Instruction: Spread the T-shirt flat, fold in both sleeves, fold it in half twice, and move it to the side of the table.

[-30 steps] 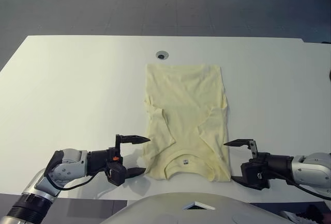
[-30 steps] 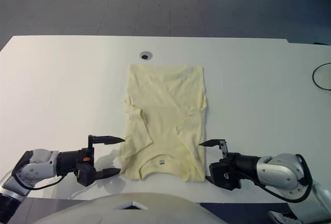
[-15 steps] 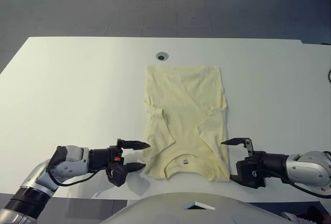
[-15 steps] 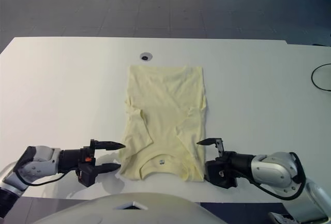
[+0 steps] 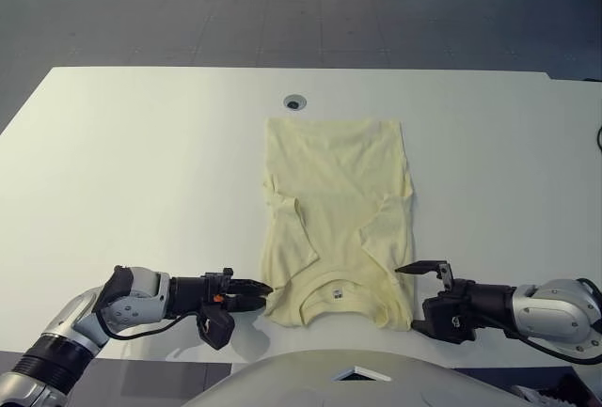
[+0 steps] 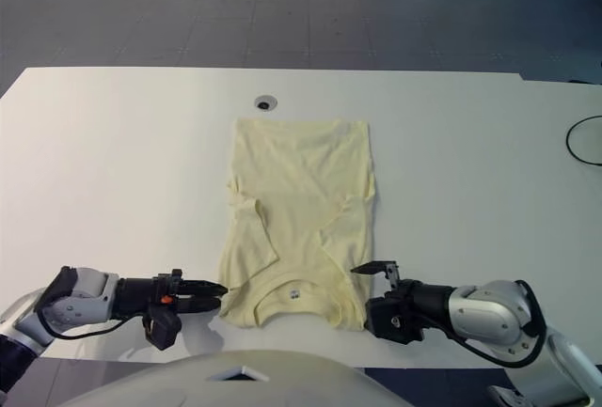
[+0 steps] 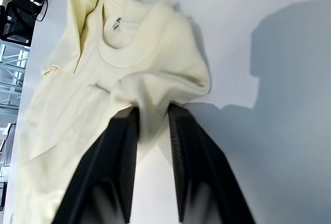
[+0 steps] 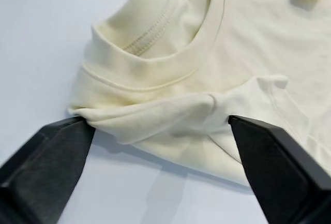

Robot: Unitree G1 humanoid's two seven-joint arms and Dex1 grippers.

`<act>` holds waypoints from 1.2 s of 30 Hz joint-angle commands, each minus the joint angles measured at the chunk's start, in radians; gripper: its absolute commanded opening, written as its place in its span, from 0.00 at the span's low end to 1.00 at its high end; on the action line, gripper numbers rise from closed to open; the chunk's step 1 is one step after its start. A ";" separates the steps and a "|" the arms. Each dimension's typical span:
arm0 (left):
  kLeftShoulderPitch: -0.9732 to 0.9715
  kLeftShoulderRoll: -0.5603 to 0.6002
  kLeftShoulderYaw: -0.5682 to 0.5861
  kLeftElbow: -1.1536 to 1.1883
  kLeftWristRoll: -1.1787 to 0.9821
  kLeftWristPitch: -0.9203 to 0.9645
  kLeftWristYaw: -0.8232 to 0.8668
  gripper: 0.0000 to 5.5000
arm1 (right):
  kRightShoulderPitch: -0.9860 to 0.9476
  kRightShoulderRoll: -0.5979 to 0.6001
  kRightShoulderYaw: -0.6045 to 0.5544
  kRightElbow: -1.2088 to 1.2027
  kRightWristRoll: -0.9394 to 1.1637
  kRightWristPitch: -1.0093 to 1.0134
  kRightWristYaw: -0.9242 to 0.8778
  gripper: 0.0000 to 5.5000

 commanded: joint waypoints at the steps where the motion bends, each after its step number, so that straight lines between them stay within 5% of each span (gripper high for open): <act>1: -0.001 -0.007 -0.026 0.023 0.064 0.025 0.000 0.09 | 0.017 -0.002 0.019 0.016 -0.040 0.023 -0.005 0.70; 17: 0.005 0.043 -0.021 0.035 0.097 0.006 0.058 0.49 | 0.040 -0.032 -0.005 0.023 0.007 -0.042 0.012 0.22; 25: -0.012 0.020 -0.062 0.043 0.122 -0.008 0.063 0.27 | 0.029 -0.026 -0.008 0.034 0.034 -0.053 0.019 0.00; 36: -0.053 0.011 -0.098 0.061 0.139 0.007 0.061 0.01 | 0.031 -0.019 -0.021 0.037 0.048 -0.053 0.012 0.00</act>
